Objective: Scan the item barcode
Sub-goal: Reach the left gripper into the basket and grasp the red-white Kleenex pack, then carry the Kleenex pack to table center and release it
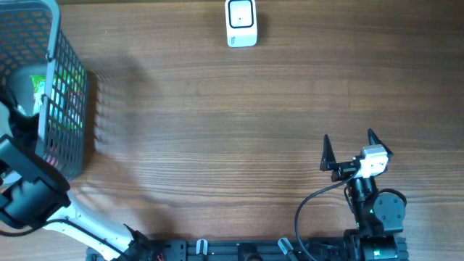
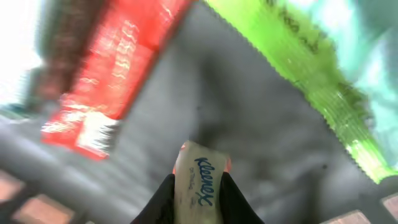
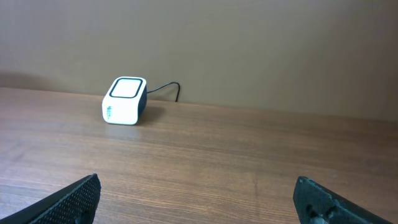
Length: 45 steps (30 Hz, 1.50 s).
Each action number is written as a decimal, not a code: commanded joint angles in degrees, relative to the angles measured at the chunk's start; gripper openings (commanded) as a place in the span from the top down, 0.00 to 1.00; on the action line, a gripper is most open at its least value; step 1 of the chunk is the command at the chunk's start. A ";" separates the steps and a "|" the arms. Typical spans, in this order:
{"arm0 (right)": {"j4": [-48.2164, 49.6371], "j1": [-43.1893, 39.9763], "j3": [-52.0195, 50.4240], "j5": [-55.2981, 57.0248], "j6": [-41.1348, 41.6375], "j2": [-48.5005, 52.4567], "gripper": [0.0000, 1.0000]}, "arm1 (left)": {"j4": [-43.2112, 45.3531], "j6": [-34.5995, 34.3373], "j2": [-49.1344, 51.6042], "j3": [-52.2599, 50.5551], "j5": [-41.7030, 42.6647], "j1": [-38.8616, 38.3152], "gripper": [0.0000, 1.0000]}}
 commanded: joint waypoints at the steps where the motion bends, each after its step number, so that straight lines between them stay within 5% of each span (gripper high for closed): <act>1: 0.15 -0.35 -0.07 0.33 -0.11 -0.02 0.00 | -2.29 0.04 -3.50 14.08 -5.11 0.24 0.85; 7: 0.13 -0.35 -0.07 0.33 -0.09 -0.02 0.00 | -3.50 -9.68 -11.45 36.09 1.11 -1.42 0.89; 11: 0.13 -0.35 -0.07 0.33 -0.09 -0.02 0.00 | -3.08 -20.00 -18.03 39.71 8.33 -5.88 0.91; 21: 0.15 -0.35 -0.07 0.33 -0.09 -0.02 0.00 | -15.17 -21.22 -20.44 39.54 12.74 -34.93 0.90; 26: 0.13 -0.35 -0.07 0.33 -0.09 -0.02 0.00 | -19.06 -22.64 -14.25 32.28 12.70 -54.07 0.92; 33: 0.15 -0.35 -0.07 0.33 -0.09 -0.04 0.00 | -7.26 -25.51 -2.93 16.17 12.74 -71.60 0.91; 45: 0.15 -0.35 -0.07 0.33 -0.11 -0.02 0.00 | 10.69 -34.56 5.09 1.57 2.32 -79.23 0.92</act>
